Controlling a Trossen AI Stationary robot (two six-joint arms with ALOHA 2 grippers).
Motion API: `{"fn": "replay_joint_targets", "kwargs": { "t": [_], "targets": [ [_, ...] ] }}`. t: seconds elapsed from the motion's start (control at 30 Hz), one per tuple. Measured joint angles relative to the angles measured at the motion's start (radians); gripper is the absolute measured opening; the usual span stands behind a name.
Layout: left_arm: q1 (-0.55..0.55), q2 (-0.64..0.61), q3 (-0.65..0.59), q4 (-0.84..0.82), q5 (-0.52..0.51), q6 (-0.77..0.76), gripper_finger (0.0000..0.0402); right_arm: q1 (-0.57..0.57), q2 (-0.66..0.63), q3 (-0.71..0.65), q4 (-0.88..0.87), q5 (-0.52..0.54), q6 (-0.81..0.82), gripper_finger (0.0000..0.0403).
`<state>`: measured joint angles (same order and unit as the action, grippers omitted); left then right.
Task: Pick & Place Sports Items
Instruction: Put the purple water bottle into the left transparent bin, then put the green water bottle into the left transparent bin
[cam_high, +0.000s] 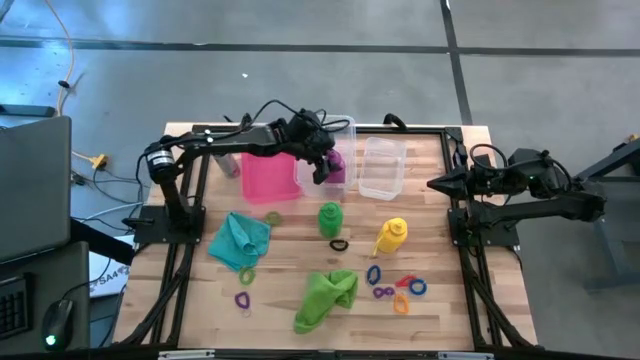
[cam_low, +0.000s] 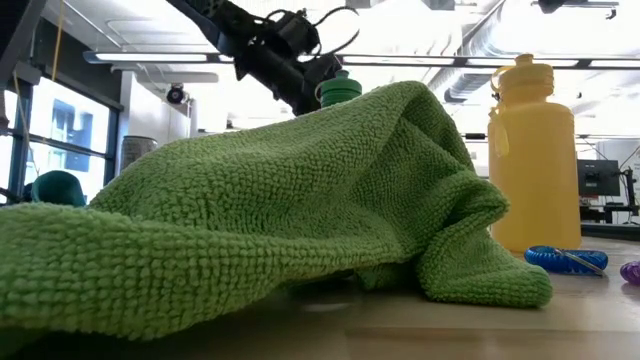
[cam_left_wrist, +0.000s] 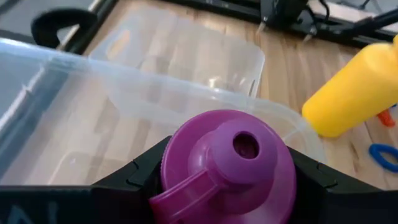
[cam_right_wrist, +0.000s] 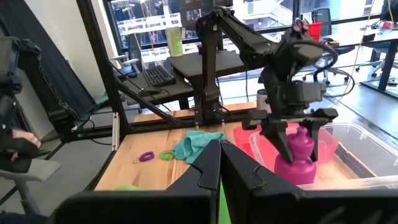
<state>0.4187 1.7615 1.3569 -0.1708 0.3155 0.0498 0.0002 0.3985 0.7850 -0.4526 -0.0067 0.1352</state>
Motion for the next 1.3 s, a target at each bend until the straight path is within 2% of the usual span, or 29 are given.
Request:
{"fn": "replay_joint_targets", "kwargs": {
  "t": [0.17, 0.3, 0.83, 1.3],
  "targets": [
    [0.000, 0.019, 0.001, -0.018, -0.007, 0.003, 0.0209, 0.000, 0.000, 0.000, 0.000, 0.000, 0.000, 0.0000],
    [-0.006, 0.018, 0.002, -0.024, -0.056, 0.024, 0.0213, 0.000, 0.000, 0.000, 0.000, 0.000, 0.000, 0.0000],
    [-0.047, 0.019, 0.001, -0.041, -0.086, 0.094, 0.0292, 0.000, 0.000, 0.000, 0.000, 0.000, 0.000, 0.0000],
    [-0.049, -0.050, 0.003, -0.056, -0.086, 0.119, 0.0295, 0.000, 0.000, 0.000, -0.005, 0.000, 0.029, 0.0000]
  ]
}}
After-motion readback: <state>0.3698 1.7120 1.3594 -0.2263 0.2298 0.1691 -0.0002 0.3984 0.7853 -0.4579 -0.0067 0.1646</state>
